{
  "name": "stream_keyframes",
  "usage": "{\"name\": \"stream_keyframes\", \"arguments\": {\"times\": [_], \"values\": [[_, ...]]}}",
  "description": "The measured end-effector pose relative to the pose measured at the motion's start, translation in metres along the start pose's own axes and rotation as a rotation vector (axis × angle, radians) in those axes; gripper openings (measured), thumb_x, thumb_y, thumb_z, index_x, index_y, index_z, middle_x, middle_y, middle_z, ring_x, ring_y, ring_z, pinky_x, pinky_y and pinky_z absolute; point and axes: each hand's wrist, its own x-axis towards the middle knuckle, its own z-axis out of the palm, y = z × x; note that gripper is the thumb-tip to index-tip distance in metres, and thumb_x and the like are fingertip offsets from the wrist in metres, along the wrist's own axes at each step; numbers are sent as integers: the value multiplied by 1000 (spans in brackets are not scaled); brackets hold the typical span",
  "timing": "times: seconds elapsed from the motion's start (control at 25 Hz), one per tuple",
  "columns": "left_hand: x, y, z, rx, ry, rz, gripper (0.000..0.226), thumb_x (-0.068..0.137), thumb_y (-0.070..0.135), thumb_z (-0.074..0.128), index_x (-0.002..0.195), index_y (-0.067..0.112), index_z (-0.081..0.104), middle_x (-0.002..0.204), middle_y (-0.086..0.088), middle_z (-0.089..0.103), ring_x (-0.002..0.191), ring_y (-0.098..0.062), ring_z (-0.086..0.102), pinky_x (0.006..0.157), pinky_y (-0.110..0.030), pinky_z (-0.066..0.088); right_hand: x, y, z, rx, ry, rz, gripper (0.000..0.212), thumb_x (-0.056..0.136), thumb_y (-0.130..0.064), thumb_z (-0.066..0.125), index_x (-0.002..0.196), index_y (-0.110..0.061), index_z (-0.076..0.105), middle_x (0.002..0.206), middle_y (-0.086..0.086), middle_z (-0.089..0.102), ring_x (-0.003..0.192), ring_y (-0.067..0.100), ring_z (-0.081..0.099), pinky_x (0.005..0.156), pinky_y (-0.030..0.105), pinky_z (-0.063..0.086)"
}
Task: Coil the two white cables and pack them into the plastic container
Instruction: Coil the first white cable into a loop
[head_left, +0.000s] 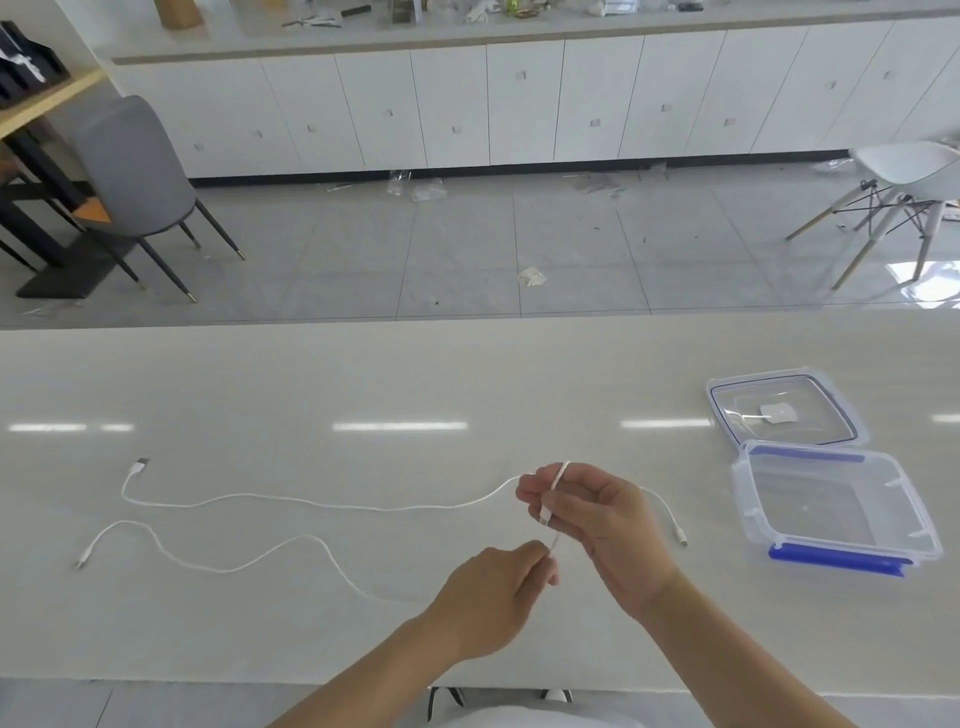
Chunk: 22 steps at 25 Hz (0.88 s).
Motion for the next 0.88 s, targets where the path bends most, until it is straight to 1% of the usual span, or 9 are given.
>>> {"name": "stream_keyframes", "arguments": {"times": [0.08, 0.16, 0.28, 0.36, 0.48, 0.6, 0.72, 0.8, 0.88], "values": [[-5, 3, -9, 93, 12, 3, 29, 104, 41, 32, 100, 27, 57, 65, 7, 55, 68, -20, 56, 62, -32, 40, 0, 2, 0, -275, 36, -54, 26, 90, 10, 60, 91, -10, 77, 102, 1, 81, 98, 13, 75, 84, 23, 57], [-10, 3, -23, 128, 36, -3, 28, 102, 43, 37, 98, 27, 59, 69, 5, 59, 71, -22, 58, 65, -33, 43, 1, 3, -4, -512, 24, -70, 33, 90, 10, 57, 82, -16, 74, 96, -6, 81, 92, 9, 75, 80, 24, 57], [-14, 2, -55, 124, 136, 11, 25, 96, 49, 47, 91, 29, 61, 65, 10, 55, 65, -12, 51, 64, -29, 42, -1, 4, -14, -664, -144, -63, 19, 93, 8, 57, 87, -5, 69, 93, -8, 78, 80, 11, 73, 82, 30, 57], [-15, 2, -78, 66, 166, 66, 20, 93, 47, 55, 88, 30, 63, 67, 15, 58, 65, -7, 52, 64, -25, 43, -5, 2, -17, -671, -296, -14, 13, 97, -2, 59, 96, -5, 72, 91, -9, 77, 77, 10, 70, 83, 23, 55], [-13, 0, -102, -46, 189, 166, 11, 93, 37, 64, 86, 30, 66, 73, 23, 60, 68, -2, 55, 63, -16, 41, -11, -3, -11, -578, -423, 87, 25, 102, -10, 52, 110, -17, 75, 90, -6, 75, 76, 10, 64, 76, 14, 48], [-7, -4, -106, -227, 256, 160, 11, 93, 28, 68, 82, 26, 70, 76, 17, 65, 68, -7, 58, 65, -14, 43, -14, -7, -2, -361, -461, 161, 29, 103, -14, 48, 117, -16, 74, 90, -1, 72, 81, 16, 63, 81, 21, 51], [0, -7, -100, -357, 267, 139, 10, 92, 25, 70, 81, 26, 71, 75, 13, 67, 66, -6, 57, 64, -13, 43, -14, -10, 1, -298, -498, 188, 31, 104, -15, 46, 122, -13, 71, 87, -3, 69, 82, 19, 65, 87, 30, 55], [5, -10, -94, -429, 274, 122, 11, 92, 27, 69, 81, 28, 71, 73, 11, 66, 63, -3, 53, 62, -11, 41, -14, -11, 1, -273, -509, 176, 31, 103, -17, 48, 124, -14, 70, 89, -2, 69, 81, 19, 63, 86, 30, 53], [9, -13, -86, -506, 291, 80, 13, 94, 32, 66, 83, 28, 71, 77, 1, 68, 66, -12, 57, 64, -18, 45, -14, -12, 2, -193, -503, 159, 30, 101, -17, 52, 125, -11, 70, 92, 2, 70, 83, 20, 62, 81, 27, 50]]}}
